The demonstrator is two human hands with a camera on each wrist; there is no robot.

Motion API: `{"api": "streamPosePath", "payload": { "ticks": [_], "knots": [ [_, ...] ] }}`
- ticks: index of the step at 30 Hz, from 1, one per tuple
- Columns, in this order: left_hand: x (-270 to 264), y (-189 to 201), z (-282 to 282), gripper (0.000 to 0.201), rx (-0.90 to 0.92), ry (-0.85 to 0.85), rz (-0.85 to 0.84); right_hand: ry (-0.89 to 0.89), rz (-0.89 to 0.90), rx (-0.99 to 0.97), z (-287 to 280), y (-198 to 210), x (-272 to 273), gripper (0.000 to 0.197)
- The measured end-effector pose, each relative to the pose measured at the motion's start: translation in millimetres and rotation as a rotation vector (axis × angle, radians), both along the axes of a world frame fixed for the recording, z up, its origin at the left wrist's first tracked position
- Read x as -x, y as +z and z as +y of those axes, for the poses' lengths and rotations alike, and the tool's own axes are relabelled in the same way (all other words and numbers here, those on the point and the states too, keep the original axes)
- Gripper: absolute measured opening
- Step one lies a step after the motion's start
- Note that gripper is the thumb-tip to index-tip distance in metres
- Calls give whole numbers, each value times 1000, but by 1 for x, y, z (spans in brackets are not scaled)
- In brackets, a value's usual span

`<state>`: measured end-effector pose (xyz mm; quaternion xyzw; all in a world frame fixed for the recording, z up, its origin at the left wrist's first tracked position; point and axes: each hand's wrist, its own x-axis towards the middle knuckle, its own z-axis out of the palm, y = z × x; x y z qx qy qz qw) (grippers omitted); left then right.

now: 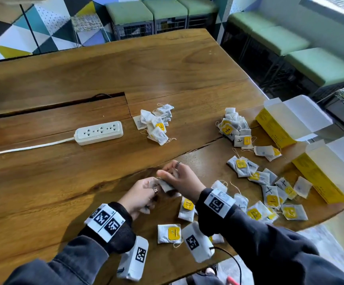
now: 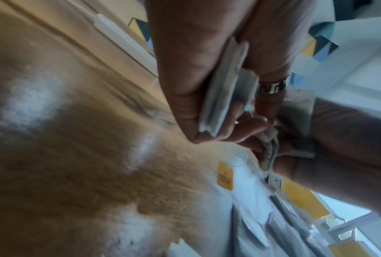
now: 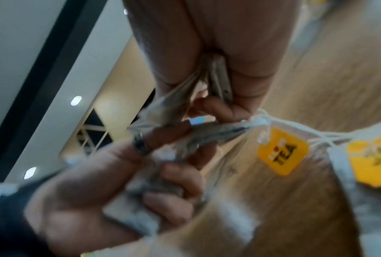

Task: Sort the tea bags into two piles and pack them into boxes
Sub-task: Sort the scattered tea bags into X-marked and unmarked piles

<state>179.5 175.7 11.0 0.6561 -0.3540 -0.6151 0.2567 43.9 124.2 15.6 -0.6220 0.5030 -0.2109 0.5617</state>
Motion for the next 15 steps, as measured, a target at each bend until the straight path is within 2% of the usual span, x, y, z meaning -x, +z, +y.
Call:
{"api": "streamPosePath", "payload": {
  "ticks": [2, 3, 6, 9, 12, 15],
  "knots": [
    [-1, -1, 2, 17, -14, 71, 146, 62, 235, 171, 0, -4, -2, 17],
    [-2, -1, 3, 16, -22, 96, 189, 96, 299, 225, 1, -4, -2, 22],
    [-3, 2, 3, 13, -48, 136, 328, 165, 319, 243, 5, -2, 0, 28],
    [-2, 9, 3, 25, -70, 142, 493, 187, 347, 297, 5, -5, 0, 28],
    [-3, 9, 4, 18, -29, 148, 354, 235, 291, 227, 0, -7, -3, 24],
    [-7, 6, 3, 14, -55, 188, 245, 47, 39, -92, -9, -8, -1, 26]
  ]
}}
